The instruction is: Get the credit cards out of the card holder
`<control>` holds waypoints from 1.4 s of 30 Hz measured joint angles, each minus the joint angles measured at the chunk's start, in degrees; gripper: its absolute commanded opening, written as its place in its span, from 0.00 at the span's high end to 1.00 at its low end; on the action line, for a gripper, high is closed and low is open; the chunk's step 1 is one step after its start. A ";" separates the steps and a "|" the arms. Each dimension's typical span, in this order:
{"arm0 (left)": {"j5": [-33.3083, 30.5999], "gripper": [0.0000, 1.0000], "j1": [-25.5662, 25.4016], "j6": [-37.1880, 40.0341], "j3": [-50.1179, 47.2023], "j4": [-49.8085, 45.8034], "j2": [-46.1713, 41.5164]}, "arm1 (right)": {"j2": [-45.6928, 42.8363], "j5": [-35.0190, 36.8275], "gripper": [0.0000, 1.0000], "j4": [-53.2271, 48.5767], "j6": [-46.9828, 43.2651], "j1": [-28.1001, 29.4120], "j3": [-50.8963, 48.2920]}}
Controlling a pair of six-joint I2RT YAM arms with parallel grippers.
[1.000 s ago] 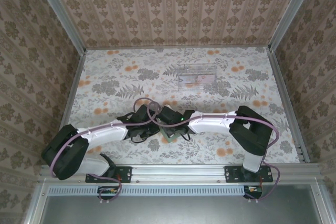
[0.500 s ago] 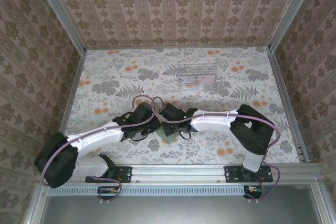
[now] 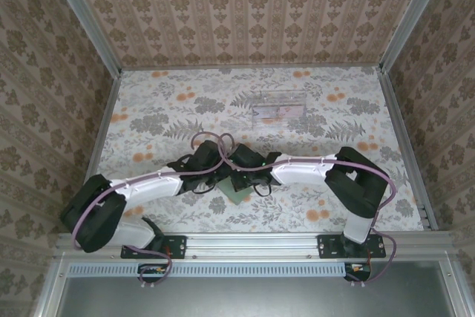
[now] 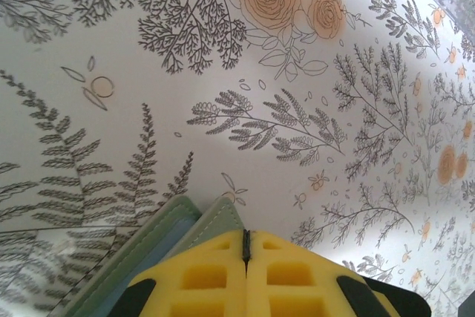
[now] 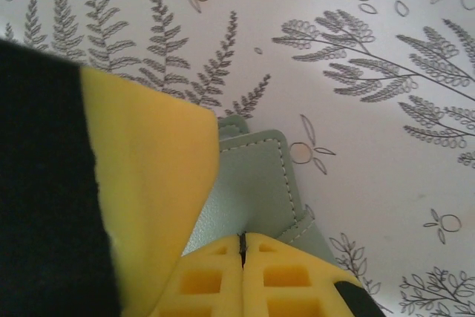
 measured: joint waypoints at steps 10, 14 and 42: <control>0.20 1.00 0.04 -3.85 0.79 5.31 4.57 | -0.42 -0.98 1.00 2.03 1.73 -1.75 -1.79; -0.31 1.00 -0.13 -3.61 -0.46 4.42 2.05 | -0.50 -1.07 1.00 2.49 1.51 -1.53 -1.81; 0.20 1.00 -2.73 -1.44 -10.21 6.58 -4.70 | -0.26 -2.69 1.00 4.31 1.73 -1.64 -1.84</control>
